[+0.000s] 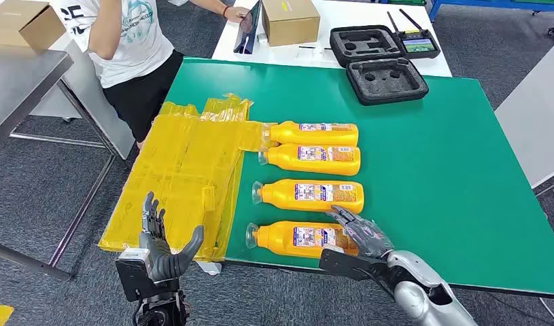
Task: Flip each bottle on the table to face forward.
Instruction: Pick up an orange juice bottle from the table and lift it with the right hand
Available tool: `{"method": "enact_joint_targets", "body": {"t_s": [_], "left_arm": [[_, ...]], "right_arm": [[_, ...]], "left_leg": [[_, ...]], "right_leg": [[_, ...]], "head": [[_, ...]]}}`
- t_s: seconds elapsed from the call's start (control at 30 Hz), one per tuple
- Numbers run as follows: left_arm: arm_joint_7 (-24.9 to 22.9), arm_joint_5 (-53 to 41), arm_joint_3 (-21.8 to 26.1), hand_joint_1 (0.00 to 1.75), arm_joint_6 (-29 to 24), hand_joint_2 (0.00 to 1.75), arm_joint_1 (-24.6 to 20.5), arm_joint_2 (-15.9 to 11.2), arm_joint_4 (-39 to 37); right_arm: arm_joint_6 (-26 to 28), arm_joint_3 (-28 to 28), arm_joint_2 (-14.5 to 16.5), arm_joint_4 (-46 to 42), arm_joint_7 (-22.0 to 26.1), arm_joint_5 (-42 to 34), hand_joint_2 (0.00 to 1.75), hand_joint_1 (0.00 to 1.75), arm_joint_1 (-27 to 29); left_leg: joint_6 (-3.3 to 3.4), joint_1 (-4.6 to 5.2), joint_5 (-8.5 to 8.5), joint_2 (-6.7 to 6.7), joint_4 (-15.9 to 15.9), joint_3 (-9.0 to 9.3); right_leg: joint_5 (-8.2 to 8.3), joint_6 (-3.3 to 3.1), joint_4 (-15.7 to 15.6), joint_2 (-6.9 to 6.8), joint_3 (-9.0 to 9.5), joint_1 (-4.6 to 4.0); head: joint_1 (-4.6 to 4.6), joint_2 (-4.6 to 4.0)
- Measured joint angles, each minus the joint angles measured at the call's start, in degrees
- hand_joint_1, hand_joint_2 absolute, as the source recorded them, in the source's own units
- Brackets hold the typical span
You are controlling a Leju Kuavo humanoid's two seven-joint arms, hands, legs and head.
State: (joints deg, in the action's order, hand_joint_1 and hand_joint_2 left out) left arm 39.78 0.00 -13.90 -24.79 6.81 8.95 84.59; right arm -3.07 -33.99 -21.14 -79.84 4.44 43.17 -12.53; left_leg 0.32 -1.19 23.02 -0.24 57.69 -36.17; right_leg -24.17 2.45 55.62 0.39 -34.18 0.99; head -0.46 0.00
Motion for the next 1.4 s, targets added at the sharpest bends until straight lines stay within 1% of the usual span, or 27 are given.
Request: {"method": "enact_joint_targets", "body": {"t_s": [0.13, 0.17, 0.2, 0.3, 0.33, 0.47, 0.57, 0.6, 0.83, 0.87, 0.93, 1.03, 1.2, 1.27, 1.37, 1.4], "left_arm": [[0.0, 0.2, 0.0, 0.00, 0.0, 1.75, 0.0, 0.0, 0.0], [0.1, 0.2, 0.0, 0.00, 0.0, 1.75, 0.0, 0.0, 0.0], [0.1, 0.2, 0.0, 0.00, 0.0, 1.75, 0.0, 0.0, 0.0], [0.1, 0.3, 0.0, 0.00, 0.0, 1.75, 0.0, 0.0, 0.0], [0.1, 0.3, 0.0, 0.00, 0.0, 1.75, 0.0, 0.0, 0.0], [0.3, 0.3, 0.0, 0.00, 0.1, 1.75, 0.0, 0.0, -0.1], [0.3, 0.1, 0.1, 0.00, 0.1, 1.75, 0.1, 0.0, -0.1], [0.3, -0.1, 0.1, 0.00, 0.1, 1.75, 0.1, 0.0, -0.1], [0.3, -0.6, 0.2, 0.00, 0.2, 1.75, 0.1, 0.0, -0.1], [0.2, -0.6, 0.3, 0.00, 0.3, 1.75, 0.1, 0.0, -0.1], [0.2, -0.6, 0.3, 0.00, 0.3, 1.75, 0.2, 0.0, -0.1], [0.2, -0.6, 0.4, 0.00, 0.6, 1.75, 0.4, 0.0, -0.1], [0.3, -0.6, 0.6, 0.00, 1.1, 1.75, 0.6, 0.0, -0.4], [0.3, -0.5, 0.6, 0.00, 1.4, 1.75, 0.5, 0.0, -0.7], [0.3, -0.4, 0.6, 0.00, 1.9, 1.75, 0.3, 0.1, -1.1], [0.3, -0.4, 0.6, 0.00, 2.0, 1.75, 0.1, 0.1, -1.1]], "right_arm": [[-0.5, -1.1, 0.0, 1.9, 0.5, -0.6, 1.75, 0.00, -1.9], [-0.5, -1.5, 0.0, 2.4, 0.5, -0.6, 1.75, 0.04, -2.4], [-0.6, -1.8, 0.0, 2.9, 0.5, -0.7, 1.75, 0.13, -2.9], [-0.6, -2.5, 0.1, 4.2, 0.6, -0.8, 1.75, 0.59, -3.9], [-0.6, -2.7, 0.2, 4.7, 0.6, -0.8, 1.75, 0.70, -4.2], [-0.5, -3.5, 0.6, 6.8, 0.6, -0.8, 1.75, 0.90, -5.9], [-0.5, -4.1, 0.9, 8.0, 0.7, -0.8, 1.75, 1.25, -7.1], [-0.5, -4.3, 1.0, 8.4, 0.7, -0.9, 1.75, 1.34, -7.4], [-0.7, -5.5, 1.3, 10.3, 0.7, -1.9, 1.75, 1.67, -9.0], [-0.7, -5.6, 1.3, 10.5, 0.7, -2.0, 1.75, 1.71, -9.1], [-0.7, -5.8, 1.3, 10.8, 0.8, -2.2, 1.75, 1.74, -9.2], [-0.3, -6.0, 1.3, 11.0, 1.7, -3.5, 1.75, 1.75, -9.1], [1.7, -5.4, 1.5, 11.0, 7.0, -8.9, 1.75, 1.75, -7.8], [3.2, -4.6, 2.2, 10.9, 11.3, -11.8, 1.75, 1.75, -6.9], [5.7, -2.3, 4.4, 9.9, 20.9, -18.5, 1.75, 1.75, -5.8], [6.3, -1.5, 5.4, 9.5, 23.4, -20.4, 1.75, 1.75, -5.6]], "left_leg": [[0.00, 0.00, 0.00, 0.00, 0.0, 0.00], [0.01, 0.00, -0.01, 0.00, 0.0, 0.00], [0.01, 0.00, -0.01, 0.00, 0.0, 0.00], [0.01, 0.00, -0.01, 0.00, 0.0, 0.00], [0.01, 0.00, -0.01, 0.00, 0.0, 0.00], [0.01, -0.01, -0.01, 0.00, 0.0, 0.02], [0.02, -0.01, -0.02, 0.00, 0.0, 0.03], [0.02, 0.00, -0.02, 0.00, 0.0, 0.03], [0.04, 0.00, -0.03, 0.00, 0.0, 0.04], [0.04, 0.00, -0.03, 0.00, 0.0, 0.05], [0.03, -0.01, -0.02, 0.00, 0.0, 0.06], [0.03, -0.01, -0.02, 0.00, 0.0, 0.07], [0.03, -0.01, -0.02, 0.00, 0.0, 0.06], [0.03, -0.01, -0.02, 0.00, 0.0, 0.04], [0.03, -0.01, -0.02, 0.01, 0.0, 0.04], [0.03, -0.01, -0.02, 0.02, 0.0, 0.05]], "right_leg": [[0.00, 0.00, 0.0, 0.00, 0.00, 0.00], [0.00, 0.00, 0.0, 0.00, 0.00, 0.00], [0.00, 0.00, 0.0, 0.00, 0.00, 0.00], [0.01, 0.00, 0.0, 0.00, 0.01, -0.01], [0.01, 0.00, 0.0, 0.00, 0.01, -0.01], [0.01, 0.00, 0.0, 0.00, 0.01, -0.01], [0.00, 0.00, 0.0, 0.00, 0.02, -0.01], [0.01, 0.00, 0.0, -0.01, 0.03, -0.01], [0.01, 0.01, 0.0, 0.00, 0.04, -0.01], [0.01, 0.01, 0.0, 0.00, 0.04, -0.01], [0.01, 0.00, 0.0, 0.00, 0.03, -0.01], [0.01, 0.00, 0.0, 0.00, 0.03, -0.01], [0.01, 0.00, 0.0, 0.00, 0.03, -0.01], [0.01, 0.00, 0.0, 0.00, 0.03, -0.01], [0.01, 0.00, 0.0, 0.02, 0.02, -0.02], [0.01, 0.00, 0.0, 0.03, 0.01, -0.02]], "head": [[-0.01, 0.00], [-0.01, 0.00], [-0.01, 0.00], [-0.01, 0.00], [-0.01, 0.00], [-0.01, 0.00], [0.00, 0.00], [0.00, 0.00], [-0.01, 0.00], [-0.02, 0.00], [-0.02, 0.00], [-0.01, 0.00], [-0.02, 0.00], [-0.01, 0.00], [-0.01, 0.00], [-0.02, 0.00]]}}
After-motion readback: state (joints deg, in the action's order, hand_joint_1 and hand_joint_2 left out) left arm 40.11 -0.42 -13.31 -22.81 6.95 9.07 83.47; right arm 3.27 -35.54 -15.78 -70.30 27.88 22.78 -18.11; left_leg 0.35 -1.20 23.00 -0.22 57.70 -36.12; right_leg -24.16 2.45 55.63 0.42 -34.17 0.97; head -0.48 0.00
